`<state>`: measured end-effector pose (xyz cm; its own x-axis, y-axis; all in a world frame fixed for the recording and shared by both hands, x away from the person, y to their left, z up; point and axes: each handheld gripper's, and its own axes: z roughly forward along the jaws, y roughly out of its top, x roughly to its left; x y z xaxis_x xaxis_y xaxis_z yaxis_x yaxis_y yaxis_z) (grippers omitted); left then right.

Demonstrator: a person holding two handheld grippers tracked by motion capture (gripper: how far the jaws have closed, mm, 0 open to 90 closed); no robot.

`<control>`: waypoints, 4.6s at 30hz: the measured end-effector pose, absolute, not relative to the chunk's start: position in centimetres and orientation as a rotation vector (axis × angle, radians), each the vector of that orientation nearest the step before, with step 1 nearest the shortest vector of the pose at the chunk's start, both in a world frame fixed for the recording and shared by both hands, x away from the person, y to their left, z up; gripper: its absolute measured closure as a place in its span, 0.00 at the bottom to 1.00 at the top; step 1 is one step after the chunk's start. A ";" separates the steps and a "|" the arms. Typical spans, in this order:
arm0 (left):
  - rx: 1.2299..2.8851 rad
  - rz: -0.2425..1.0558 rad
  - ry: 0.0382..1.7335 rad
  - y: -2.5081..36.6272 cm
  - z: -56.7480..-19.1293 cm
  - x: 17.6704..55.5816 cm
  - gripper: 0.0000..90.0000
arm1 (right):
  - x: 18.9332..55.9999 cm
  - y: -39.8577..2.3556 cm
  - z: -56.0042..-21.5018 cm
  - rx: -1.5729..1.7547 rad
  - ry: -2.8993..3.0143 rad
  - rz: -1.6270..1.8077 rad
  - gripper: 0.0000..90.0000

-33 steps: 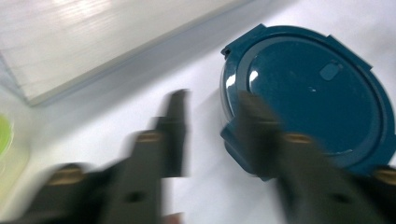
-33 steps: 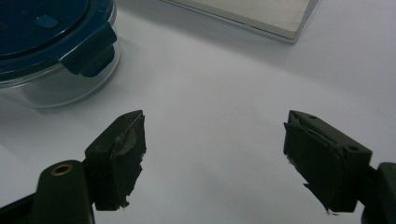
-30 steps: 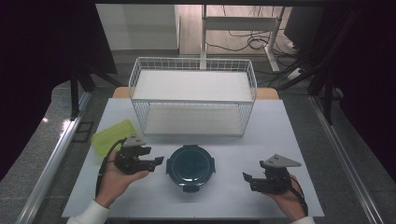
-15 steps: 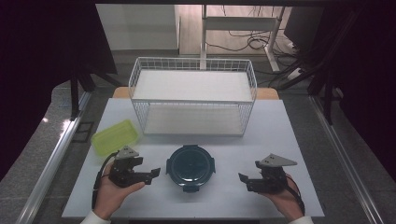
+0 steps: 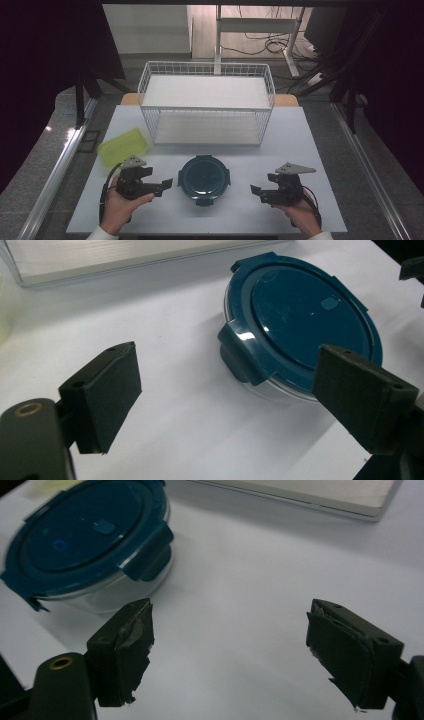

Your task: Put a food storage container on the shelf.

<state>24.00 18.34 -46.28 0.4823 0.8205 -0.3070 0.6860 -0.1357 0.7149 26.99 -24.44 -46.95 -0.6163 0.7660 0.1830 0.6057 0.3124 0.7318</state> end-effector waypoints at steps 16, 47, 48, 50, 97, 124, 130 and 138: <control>1.859 0.102 1.272 17.5 -46.9 24.5 0.10 | 27.9 -22.1 -46.7 1.382 2.431 1.352 0.16; 1.753 -0.261 1.341 14.7 -50.6 28.6 0.09 | 31.8 -15.8 -49.8 1.638 2.598 1.404 0.10; 1.741 -0.276 1.342 14.7 -50.8 28.7 0.10 | 31.8 -15.7 -49.9 1.640 2.601 1.400 0.10; 1.736 -0.305 1.345 14.6 -51.1 28.8 0.12 | 31.8 -15.2 -50.2 1.644 2.608 1.402 0.11; 1.654 -0.291 1.339 14.1 -48.7 25.6 0.47 | 28.9 -16.3 -48.2 1.763 2.512 1.453 0.34; 1.653 -0.160 1.218 14.6 -41.0 27.3 0.47 | 30.4 -15.9 -40.4 1.535 2.434 1.541 0.34; 1.646 -0.129 1.188 14.6 -38.6 28.1 0.48 | 31.1 -15.9 -38.1 1.492 2.412 1.563 0.34; 1.638 -0.112 1.159 14.7 -36.5 29.1 0.48 | 32.0 -15.9 -35.3 1.449 2.387 1.575 0.34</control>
<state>29.05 14.69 -36.53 0.5216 0.6190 -0.5871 0.7203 0.0494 0.6919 32.03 -15.95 -35.34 -0.5899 0.6404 0.4919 0.7041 0.1097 0.7016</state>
